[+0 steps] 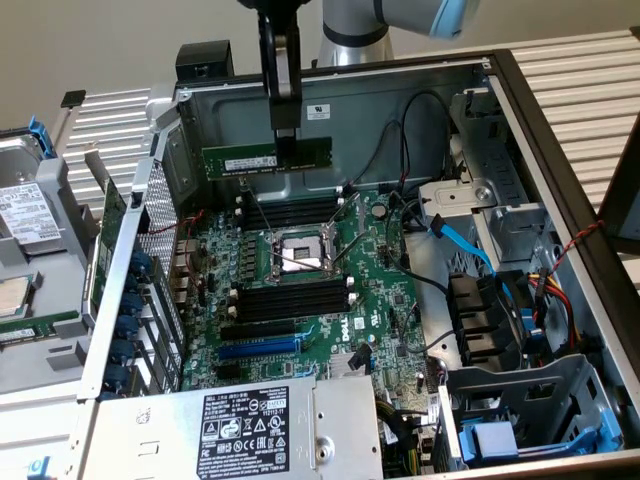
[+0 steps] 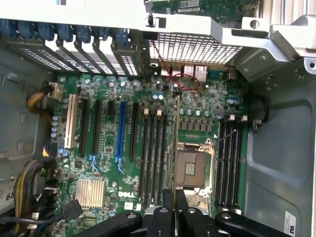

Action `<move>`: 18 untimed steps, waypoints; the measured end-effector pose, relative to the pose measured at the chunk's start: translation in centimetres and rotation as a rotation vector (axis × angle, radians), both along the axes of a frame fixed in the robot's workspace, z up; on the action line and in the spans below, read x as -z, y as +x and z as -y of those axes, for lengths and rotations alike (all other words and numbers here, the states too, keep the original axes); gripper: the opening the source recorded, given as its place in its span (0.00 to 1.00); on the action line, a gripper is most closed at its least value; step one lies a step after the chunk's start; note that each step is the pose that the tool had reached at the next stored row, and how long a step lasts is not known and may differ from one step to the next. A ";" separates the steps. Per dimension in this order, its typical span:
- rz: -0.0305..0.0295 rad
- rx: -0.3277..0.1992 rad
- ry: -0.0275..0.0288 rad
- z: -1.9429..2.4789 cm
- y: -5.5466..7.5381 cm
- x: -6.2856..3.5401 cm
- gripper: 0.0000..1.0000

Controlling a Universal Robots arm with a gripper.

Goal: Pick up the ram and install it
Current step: 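Insert the ram into the slot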

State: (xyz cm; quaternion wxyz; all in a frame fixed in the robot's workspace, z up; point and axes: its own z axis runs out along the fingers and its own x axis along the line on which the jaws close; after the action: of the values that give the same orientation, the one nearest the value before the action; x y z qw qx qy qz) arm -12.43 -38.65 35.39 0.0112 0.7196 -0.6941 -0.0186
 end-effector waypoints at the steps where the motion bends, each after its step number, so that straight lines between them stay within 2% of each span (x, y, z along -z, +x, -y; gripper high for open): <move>1: -0.0001 0.000 0.0000 0.04 0.0 0.05 0.13; 7: 0.0000 0.000 0.0003 0.10 0.0 0.16 0.13; 14: 0.0023 0.004 -0.0028 0.39 0.0 1.20 0.13; 18: 0.0024 0.035 -0.0025 0.39 0.1 1.92 0.13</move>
State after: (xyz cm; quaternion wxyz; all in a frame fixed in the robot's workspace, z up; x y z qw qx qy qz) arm -12.35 -39.04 33.47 0.0109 0.7072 -0.7067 -0.0170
